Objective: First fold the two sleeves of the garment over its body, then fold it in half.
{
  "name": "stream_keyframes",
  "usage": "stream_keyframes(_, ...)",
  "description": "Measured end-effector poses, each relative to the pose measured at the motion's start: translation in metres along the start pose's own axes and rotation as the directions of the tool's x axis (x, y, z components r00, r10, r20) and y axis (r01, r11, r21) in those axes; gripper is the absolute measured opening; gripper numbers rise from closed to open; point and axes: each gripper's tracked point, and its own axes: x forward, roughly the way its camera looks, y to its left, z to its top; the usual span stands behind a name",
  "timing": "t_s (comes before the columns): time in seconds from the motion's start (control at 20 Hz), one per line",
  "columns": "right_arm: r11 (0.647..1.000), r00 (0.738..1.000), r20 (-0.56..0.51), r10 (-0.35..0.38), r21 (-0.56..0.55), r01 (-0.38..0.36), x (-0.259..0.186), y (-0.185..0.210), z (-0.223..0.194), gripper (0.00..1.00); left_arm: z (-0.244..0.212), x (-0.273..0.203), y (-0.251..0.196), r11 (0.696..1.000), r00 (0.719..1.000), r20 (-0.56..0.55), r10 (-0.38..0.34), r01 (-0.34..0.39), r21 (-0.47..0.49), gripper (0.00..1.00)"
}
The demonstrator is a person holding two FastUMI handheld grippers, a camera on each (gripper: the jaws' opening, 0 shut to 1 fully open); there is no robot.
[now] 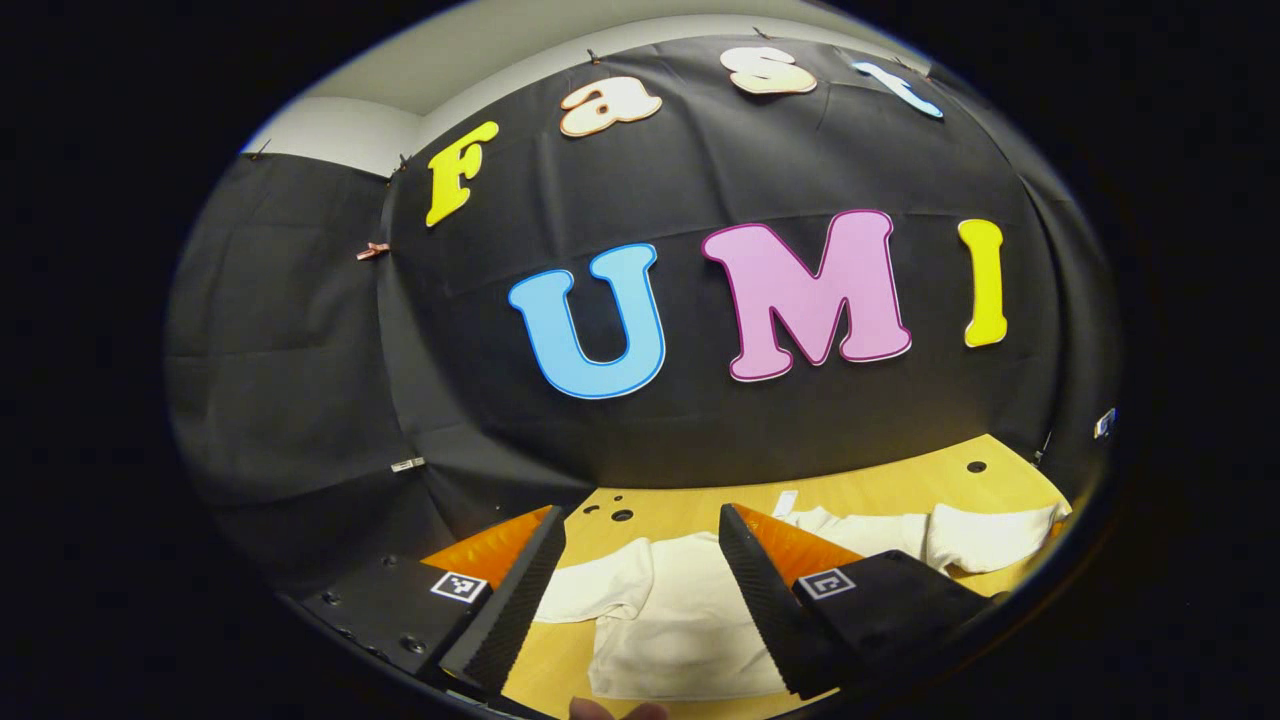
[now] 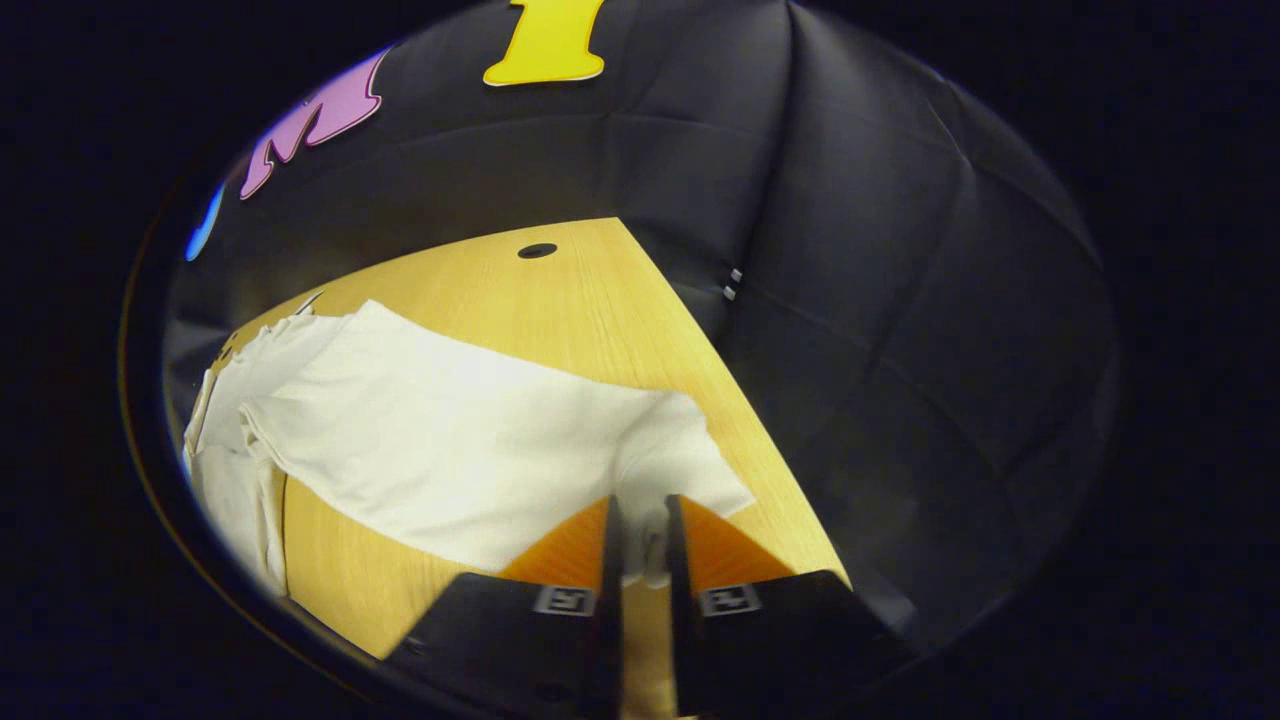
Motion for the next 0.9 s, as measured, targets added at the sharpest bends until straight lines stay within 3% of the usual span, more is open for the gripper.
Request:
stream_keyframes(0.05, 1.0, 1.0, -0.006, 0.006, 0.003, -0.006, 0.0, 0.002, 0.004, 0.16, -0.001, 0.002, 0.004, 1.0, 1.0, 0.0, 0.002, -0.002, -0.003, 0.97)
stream_keyframes(0.1, 1.0, 1.0, -0.003, 0.002, 0.011, -0.002, -0.002, 0.001, 0.005, 0.11, -0.001, 0.003, 0.008, 1.0, 1.0, 0.002, 0.002, -0.002, -0.007, 0.97)
stream_keyframes(0.6, 0.992, 0.977, 0.177, -0.116, 0.074, 0.104, -0.103, 0.003, 0.045, 0.1, -0.023, 0.041, 0.049, 0.992, 0.994, 0.012, -0.106, 0.107, -0.064, 0.97)
stream_keyframes(0.9, 0.989, 0.94, 0.308, -0.146, 0.076, 0.128, -0.172, 0.06, 0.069, 0.1, -0.039, 0.071, 0.096, 0.983, 0.988, 0.019, -0.151, 0.152, -0.1, 0.97)
